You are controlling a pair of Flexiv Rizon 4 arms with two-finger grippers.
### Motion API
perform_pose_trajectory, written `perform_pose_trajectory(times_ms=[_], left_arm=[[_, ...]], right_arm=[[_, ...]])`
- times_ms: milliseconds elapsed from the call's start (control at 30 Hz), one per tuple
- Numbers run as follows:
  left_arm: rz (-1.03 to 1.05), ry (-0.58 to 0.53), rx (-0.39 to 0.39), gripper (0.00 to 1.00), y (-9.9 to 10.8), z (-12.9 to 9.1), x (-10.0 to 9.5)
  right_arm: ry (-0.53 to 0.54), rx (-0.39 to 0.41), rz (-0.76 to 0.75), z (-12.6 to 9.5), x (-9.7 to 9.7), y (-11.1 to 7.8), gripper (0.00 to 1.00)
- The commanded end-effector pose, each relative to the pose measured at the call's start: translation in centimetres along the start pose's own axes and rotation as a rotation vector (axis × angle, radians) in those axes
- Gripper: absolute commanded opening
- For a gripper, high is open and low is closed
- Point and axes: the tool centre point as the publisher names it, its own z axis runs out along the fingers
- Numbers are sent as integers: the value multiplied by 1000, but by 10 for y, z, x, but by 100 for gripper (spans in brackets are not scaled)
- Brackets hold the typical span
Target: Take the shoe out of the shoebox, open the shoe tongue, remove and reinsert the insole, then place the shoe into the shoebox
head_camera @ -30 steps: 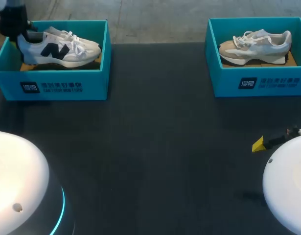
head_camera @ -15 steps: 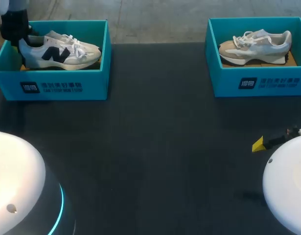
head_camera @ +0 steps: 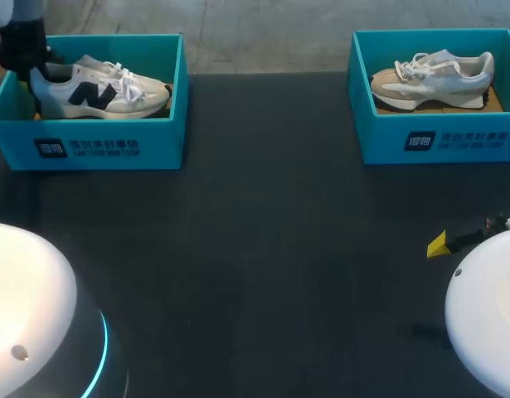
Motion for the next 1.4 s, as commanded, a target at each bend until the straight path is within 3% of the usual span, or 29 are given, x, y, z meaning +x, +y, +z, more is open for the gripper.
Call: perform_pose_trajectory(times_ms=[33, 367, 700, 1400], left_arm=[[6, -2, -11, 0, -15, -11, 2], [12, -8, -29, 0, -31, -19, 1], [-2, -15, 4, 0, -49, -10, 3], [8, -3, 24, 0, -62, 14, 2]], right_arm=[[-4, -10, 2, -3, 1, -7, 100], [-4, -10, 2, -3, 1, -7, 100], [-4, -10, 2, -3, 1, -7, 100], [-4, -10, 2, -3, 1, -7, 100]])
